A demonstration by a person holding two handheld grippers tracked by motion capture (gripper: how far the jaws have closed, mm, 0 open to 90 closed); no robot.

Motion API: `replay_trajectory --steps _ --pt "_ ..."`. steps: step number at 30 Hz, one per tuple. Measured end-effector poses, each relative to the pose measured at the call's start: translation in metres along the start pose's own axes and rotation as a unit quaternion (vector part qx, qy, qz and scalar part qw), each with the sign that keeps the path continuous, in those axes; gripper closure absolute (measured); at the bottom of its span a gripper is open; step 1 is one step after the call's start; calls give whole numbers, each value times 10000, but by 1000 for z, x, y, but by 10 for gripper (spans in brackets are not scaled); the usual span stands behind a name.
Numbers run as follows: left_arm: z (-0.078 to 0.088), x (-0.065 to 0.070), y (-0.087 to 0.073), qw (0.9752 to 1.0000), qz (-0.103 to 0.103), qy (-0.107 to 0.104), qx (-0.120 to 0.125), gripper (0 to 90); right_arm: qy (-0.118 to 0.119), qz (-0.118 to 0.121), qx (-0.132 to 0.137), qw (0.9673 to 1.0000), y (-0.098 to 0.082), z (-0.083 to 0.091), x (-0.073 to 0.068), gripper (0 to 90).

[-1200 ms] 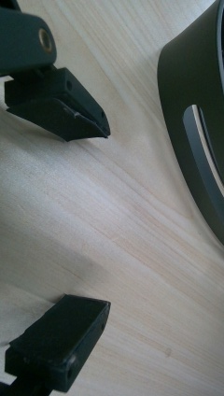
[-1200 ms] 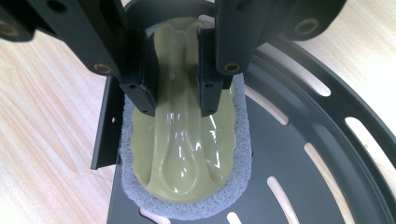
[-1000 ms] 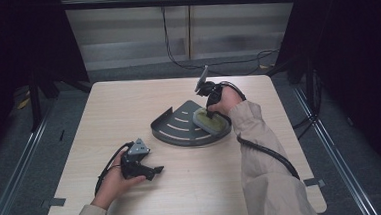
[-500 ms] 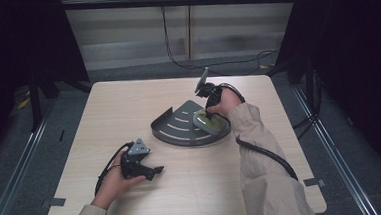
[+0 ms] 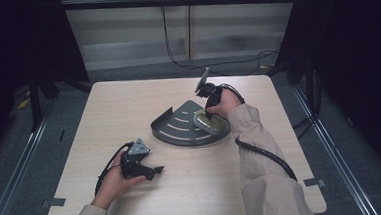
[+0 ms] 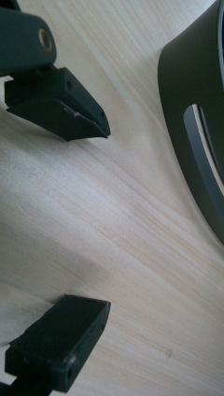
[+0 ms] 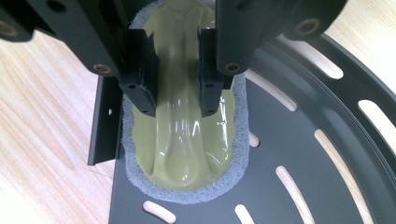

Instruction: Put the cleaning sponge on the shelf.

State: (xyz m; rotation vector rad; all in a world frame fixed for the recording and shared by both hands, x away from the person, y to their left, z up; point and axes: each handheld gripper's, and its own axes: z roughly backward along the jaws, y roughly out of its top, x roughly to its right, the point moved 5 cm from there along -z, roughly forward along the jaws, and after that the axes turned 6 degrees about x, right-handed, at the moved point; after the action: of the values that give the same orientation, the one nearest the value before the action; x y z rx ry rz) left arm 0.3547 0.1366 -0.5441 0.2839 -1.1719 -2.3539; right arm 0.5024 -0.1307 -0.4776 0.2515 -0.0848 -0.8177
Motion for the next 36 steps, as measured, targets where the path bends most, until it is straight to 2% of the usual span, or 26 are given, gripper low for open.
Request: replay_trajectory --steps 14,19,24,27,31,36 --pt "0 0 0 10000 -2 -1 2 136 -18 24 45 10000 0 -2 -1 705" --pt "0 0 0 10000 3 4 -10 136 -22 -9 -25 10000 -2 -4 -2 691" --pt "0 0 0 10000 9 -2 -6 136 -58 40 37 10000 -4 -6 -1 596" --pt "0 0 0 10000 7 -7 -10 136 -69 -28 108 9999 -5 -3 0 518" --pt "0 -1 0 10000 10 -8 1 136 -227 -33 220 9995 -5 5 2 401" --pt "0 0 0 10000 10 -9 -1 136 -247 1 286 9993 -5 10 2 335"
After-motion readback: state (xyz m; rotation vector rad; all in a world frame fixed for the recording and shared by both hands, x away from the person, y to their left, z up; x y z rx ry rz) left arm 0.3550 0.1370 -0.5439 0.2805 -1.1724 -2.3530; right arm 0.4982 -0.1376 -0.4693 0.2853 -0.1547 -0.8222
